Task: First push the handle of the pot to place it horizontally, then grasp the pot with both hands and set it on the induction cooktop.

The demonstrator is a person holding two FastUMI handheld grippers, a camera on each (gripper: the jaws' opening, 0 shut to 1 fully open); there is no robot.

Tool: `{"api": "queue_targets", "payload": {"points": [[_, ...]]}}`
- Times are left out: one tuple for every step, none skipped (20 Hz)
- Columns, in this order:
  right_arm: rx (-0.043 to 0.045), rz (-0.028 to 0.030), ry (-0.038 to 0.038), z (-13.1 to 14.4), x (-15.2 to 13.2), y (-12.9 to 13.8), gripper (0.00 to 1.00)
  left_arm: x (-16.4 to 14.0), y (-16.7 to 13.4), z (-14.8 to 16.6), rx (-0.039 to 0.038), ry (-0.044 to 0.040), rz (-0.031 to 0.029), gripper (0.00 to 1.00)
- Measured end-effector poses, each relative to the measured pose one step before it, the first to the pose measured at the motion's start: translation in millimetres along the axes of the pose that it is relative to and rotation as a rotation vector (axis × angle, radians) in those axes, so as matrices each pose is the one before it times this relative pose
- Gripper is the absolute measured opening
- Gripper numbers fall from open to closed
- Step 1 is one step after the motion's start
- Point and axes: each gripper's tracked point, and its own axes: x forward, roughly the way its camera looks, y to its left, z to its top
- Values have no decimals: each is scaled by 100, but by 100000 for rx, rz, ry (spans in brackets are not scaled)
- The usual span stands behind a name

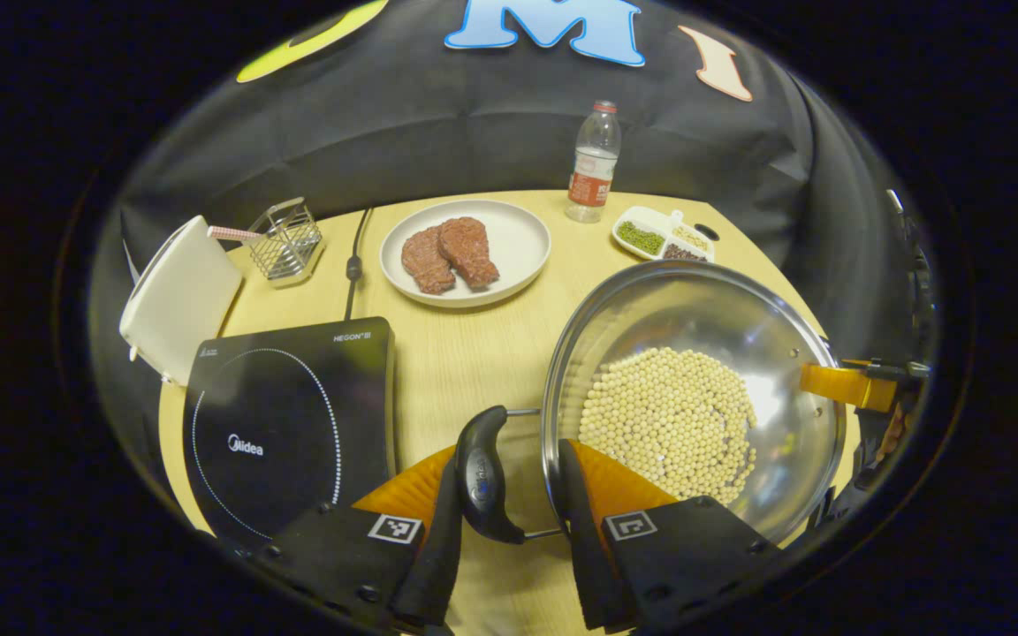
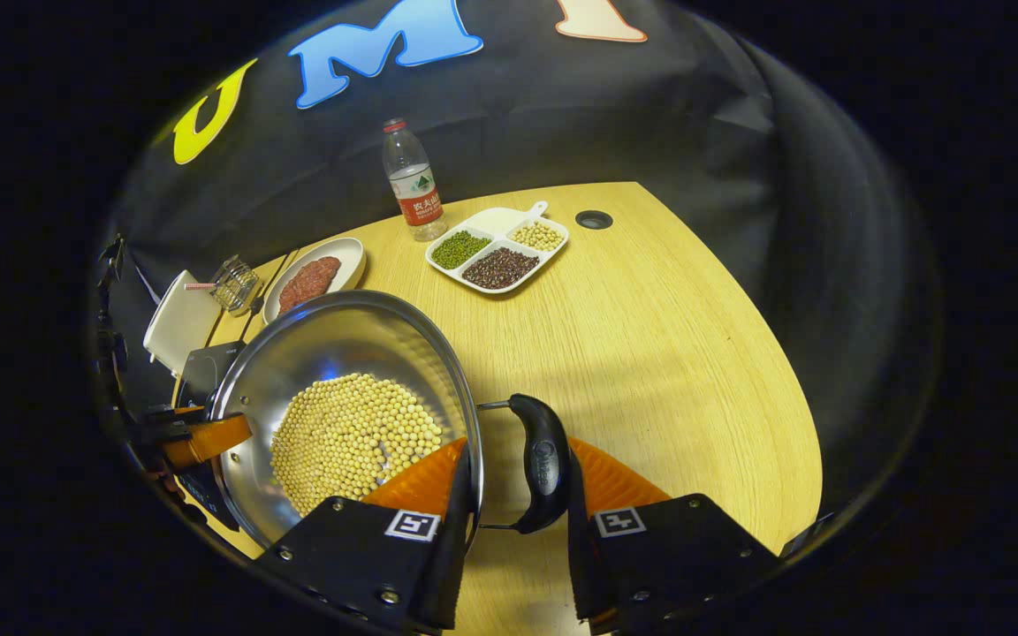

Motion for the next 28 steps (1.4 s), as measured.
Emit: {"api": "queue_targets", "payload": {"points": [[466, -32, 27, 1, -584, 113, 49, -600, 75, 140, 343, -128, -226, 58], [339, -79, 31, -44, -588, 138, 49, -574, 59, 199, 211, -262, -324, 58], [166, 131, 54, -20, -585, 133, 49, -721, 21, 83, 172, -314, -275, 58], [-90, 18, -87, -90, -593, 196, 49, -587, 39, -32, -246, 106, -358, 58], [244, -196, 279, -141, -469, 171, 49, -477, 74, -59, -251, 264, -439, 58], [82, -180, 283, -87, -426, 264, 49, -496, 117, -65, -276, 514, -308, 58], [-376, -189, -56, -15, -457, 221, 49, -534, 146, -35, -313, 50, -303, 58], [-204, 30, -182, -66, -412, 280, 49, -397, 236, -110, -460, 75, -225, 61], [-356, 9, 279, -34, -359, 330, 49, -463, 298, -124, -560, 61, -219, 58], [278, 50, -77, -64, -269, 463, 49, -345, 345, -77, -444, 153, -205, 58], [-313, 38, 108, -36, -277, 460, 49, -378, 411, -166, -333, 298, -122, 58], [-543, 19, 137, -161, -236, 467, 49, -346, 457, -18, -137, -191, 157, 58], [-216, 13, -34, -11, -215, 499, 49, -340, 487, -97, 90, 68, 125, 58], [-60, 100, -113, -28, -70, 621, 49, -322, 550, -50, 7, 15, 131, 60], [49, 245, 112, -40, -82, 567, 49, -195, 564, 2, 56, -118, 153, 60], [221, 103, 327, -135, -51, 541, 49, -330, 571, 2, -244, -51, 24, 61], [-133, -6, -46, 16, -190, 563, 49, -171, 521, -81, -389, 29, -223, 61], [-818, 272, 235, -152, -1, 579, 49, -205, 509, -68, 0, -237, -175, 61], [-476, 327, 34, -5, -125, 571, 49, -205, 605, -111, -215, 82, -181, 64], [-230, 140, 263, -57, -38, 571, 49, -254, 505, -196, -391, 252, -19, 58], [-78, 49, 309, -49, -34, 573, 49, -175, 644, -179, -310, -11, 228, 58], [-173, 90, 135, -101, 2, 587, 49, -193, 591, -60, -468, 22, 449, 58], [-328, 30, 22, -74, -33, 571, 49, -269, 624, -179, -554, -137, 311, 58], [-213, 181, -39, 26, -172, 664, 49, -331, 587, -57, -443, -51, 215, 61], [-344, 253, -83, 92, -185, 548, 49, -271, 568, 9, -391, -232, 117, 61], [-258, 409, -12, 6, 181, 628, 49, -180, 554, 80, -163, -119, 264, 61], [-159, 323, -91, 138, 68, 581, 49, -210, 671, 4, 0, -343, 336, 61], [-262, 345, -23, 54, -160, 481, 49, -228, 641, 118, -127, -215, 430, 58]]}}
